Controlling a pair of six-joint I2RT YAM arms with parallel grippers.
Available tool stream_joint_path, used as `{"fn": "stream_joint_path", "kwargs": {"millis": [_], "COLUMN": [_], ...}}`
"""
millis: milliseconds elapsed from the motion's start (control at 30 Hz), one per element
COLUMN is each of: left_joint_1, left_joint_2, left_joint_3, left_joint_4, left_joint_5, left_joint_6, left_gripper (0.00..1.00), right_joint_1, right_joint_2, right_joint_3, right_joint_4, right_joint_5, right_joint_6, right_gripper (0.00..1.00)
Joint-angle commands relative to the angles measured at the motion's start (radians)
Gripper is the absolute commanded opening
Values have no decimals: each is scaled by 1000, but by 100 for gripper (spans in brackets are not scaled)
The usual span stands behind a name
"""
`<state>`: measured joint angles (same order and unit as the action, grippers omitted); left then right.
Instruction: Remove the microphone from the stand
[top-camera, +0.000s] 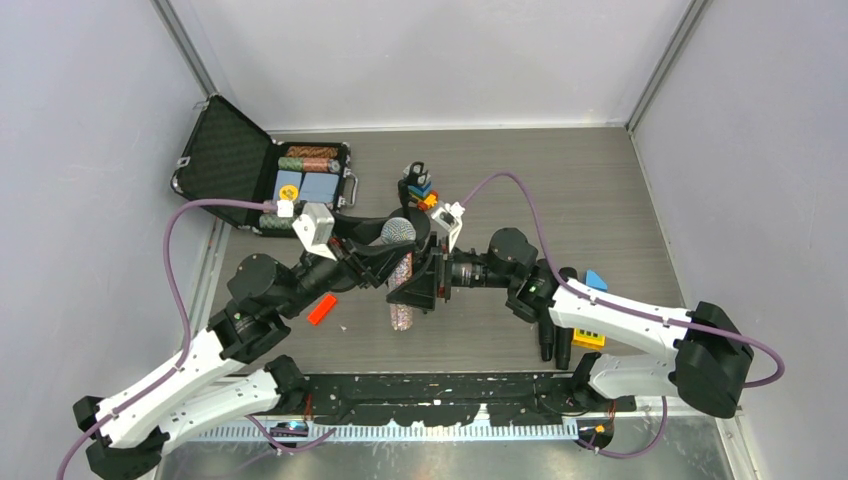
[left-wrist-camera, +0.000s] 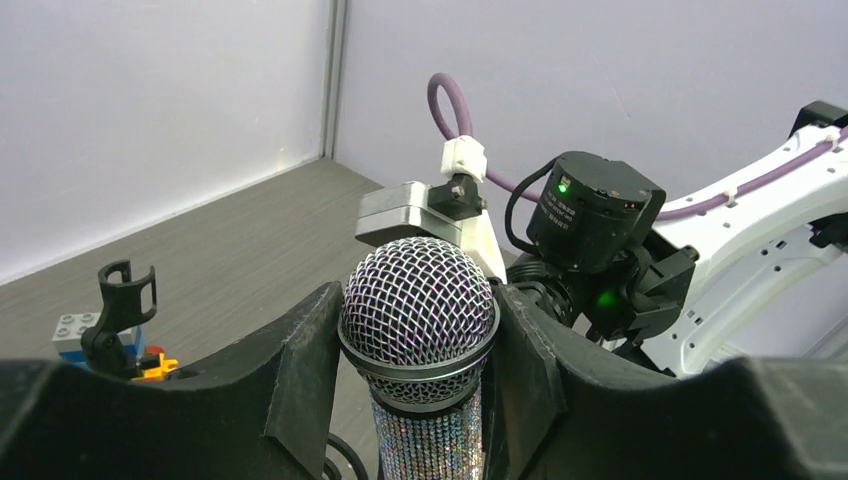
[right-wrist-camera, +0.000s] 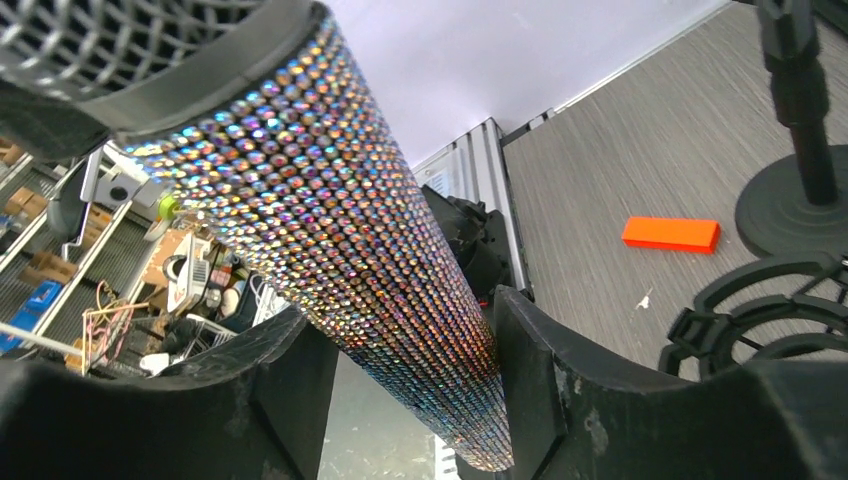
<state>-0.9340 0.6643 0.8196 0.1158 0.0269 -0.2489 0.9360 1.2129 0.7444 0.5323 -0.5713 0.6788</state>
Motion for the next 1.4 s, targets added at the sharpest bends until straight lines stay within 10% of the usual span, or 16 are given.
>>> {"fn": "stream_joint_path", "kwargs": {"millis": [0,267,333,433,600,1067,1367], "left_joint_1": [-3,-3,-3,-3,-3,-3,-3], "left_joint_2": [-30,-72,-79,-83,-89,-232,-63], "left_joint_3": [8,12,14,27,37,18,170], "left_joint_4": [83,-2,-44,-124,-206,-336,-578], "left_joint_5": [11,-96,-143,-240,-325,-494,-514], "left_joint_6": [-16,43,65,89,113,167,92], "left_gripper": [0,0,16,66,99,100,100], "right_joint_1": [3,3,3,3,2,-9,-31], "right_joint_2": [-6,-59,-61,-61,-56,-214,-287], "right_joint_3": [27,11,14,30,65,14,93], "right_joint_4": [78,-8,-30,-104,-229,-273,-733], "right_joint_5": [-1,61,74,123,219,454,900], "right_joint_6": [21,-27,-30,-54,-81,-59,-32], "right_gripper": [54,19,16,12,9,4,1]}}
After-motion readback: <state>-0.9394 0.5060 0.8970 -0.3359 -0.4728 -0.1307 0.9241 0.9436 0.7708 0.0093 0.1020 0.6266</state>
